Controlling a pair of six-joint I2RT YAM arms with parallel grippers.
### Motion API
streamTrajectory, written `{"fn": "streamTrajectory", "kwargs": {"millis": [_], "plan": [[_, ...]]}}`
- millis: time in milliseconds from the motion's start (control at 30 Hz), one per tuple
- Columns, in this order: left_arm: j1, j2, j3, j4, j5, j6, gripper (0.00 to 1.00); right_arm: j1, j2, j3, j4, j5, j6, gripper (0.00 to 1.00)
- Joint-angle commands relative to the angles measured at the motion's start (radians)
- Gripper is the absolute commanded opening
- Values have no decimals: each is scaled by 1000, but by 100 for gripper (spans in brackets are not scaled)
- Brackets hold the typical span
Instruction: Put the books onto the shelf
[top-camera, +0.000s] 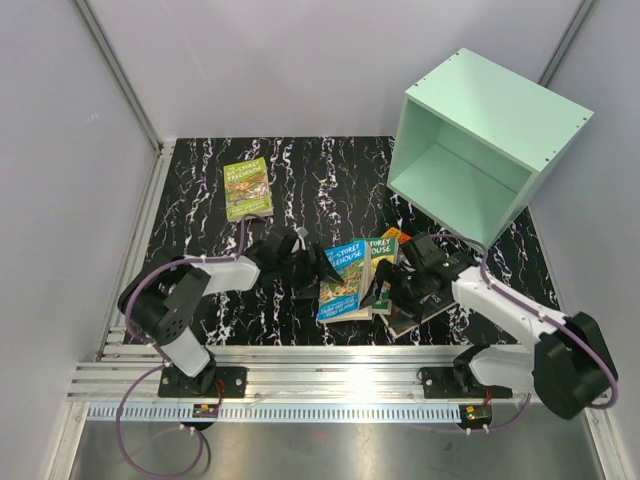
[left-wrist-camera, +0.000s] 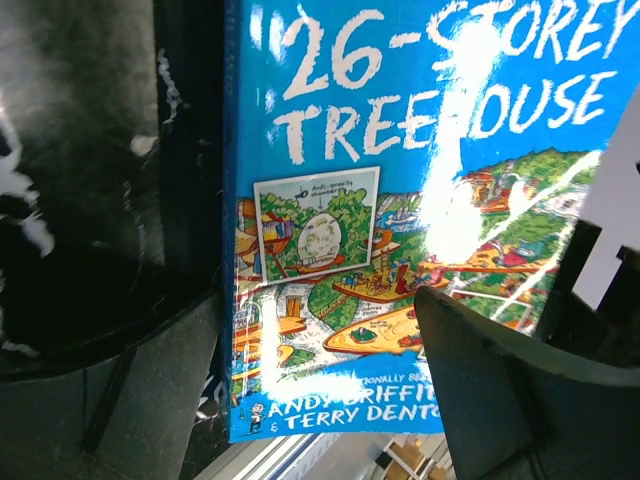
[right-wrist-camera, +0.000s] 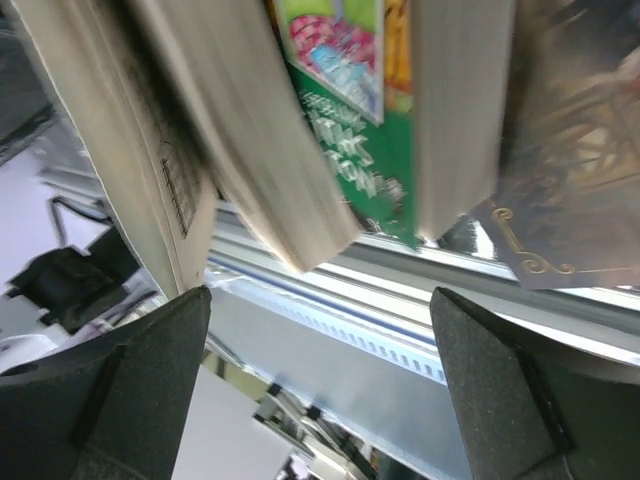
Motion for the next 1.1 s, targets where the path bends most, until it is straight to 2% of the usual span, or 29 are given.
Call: {"fn": "streamTrajectory", "kwargs": {"millis": [0,100,233,433,700,800,933,1067], "plan": [[-21,75,29,-59,-1,51,84,4,-92,-58,185,-37,151,98],[-32,95,83,-103,10,86,84,4,-140,-98,277,-3,194,99],[-43,122,143,-177,23,135,84,4,-123,-124,352,35,199,99],[-44,119,163,-245,26,180,82,4,-130,-151,366,109,212,99],[-44,81,142,-298,13,218,81,5,-343,-235,331,190,255,100],[-44,75,137,-304,11,219,81,4,-377,-324,407,179,292,100],[-44,69,146,-317,5,221,80,4,-365,-367,553,141,338,100],[-49,58,140,-324,-3,216,80,4,-289,-338,582,133,315,100]]}}
